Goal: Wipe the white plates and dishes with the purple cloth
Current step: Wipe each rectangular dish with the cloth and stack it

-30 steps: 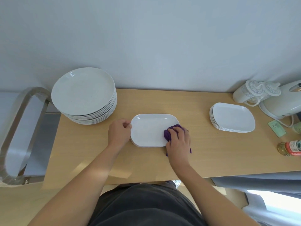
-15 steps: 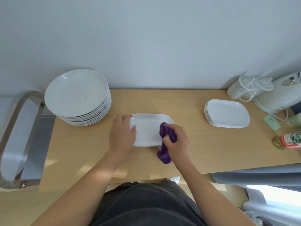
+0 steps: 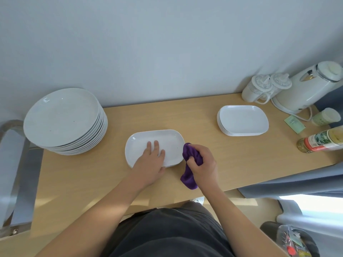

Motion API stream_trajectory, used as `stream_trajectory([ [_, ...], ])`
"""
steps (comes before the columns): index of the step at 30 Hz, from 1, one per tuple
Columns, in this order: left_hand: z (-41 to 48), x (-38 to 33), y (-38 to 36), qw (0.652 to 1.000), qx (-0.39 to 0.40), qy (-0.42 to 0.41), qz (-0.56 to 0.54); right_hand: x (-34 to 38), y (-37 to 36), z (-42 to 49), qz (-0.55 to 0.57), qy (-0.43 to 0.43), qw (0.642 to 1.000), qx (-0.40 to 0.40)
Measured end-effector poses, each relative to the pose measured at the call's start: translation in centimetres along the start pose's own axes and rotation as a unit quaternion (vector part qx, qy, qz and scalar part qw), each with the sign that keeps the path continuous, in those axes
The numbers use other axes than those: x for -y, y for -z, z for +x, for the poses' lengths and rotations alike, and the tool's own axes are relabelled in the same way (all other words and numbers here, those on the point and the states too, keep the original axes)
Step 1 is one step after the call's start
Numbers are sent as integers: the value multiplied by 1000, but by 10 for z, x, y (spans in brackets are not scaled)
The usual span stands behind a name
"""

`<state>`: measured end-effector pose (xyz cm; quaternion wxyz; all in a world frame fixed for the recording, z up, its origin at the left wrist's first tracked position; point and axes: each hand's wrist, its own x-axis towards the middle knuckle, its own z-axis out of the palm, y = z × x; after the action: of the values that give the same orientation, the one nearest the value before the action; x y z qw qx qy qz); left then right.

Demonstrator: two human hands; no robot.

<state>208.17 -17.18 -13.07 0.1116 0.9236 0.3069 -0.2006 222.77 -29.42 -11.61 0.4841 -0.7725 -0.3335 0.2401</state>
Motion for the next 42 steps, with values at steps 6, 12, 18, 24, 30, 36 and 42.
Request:
stream_trajectory([
  [6,9,-13,7,999,-9,29,39,1,3,6,2,9,1000,5],
  [12,11,-28,-6,999,-18,7,38,2,4,3,1,-3,1000,8],
  [18,4,-14,-4,1000,-20,-10,3,3,5,0,-1,-6,1000,4],
  [24,-8,-22,9,994,-102,-24,-17,11,4,-1,8,-1,1000,-17],
  [30,-12,-12,29,948,-274,-21,-158,27,1,2,31,15,998,-49],
  [36,-31,-2,85,862,-315,64,-393,69,1,28,65,80,992,-77],
  [42,-42,-9,108,757,-266,46,-595,94,-17,50,61,116,988,-81],
])
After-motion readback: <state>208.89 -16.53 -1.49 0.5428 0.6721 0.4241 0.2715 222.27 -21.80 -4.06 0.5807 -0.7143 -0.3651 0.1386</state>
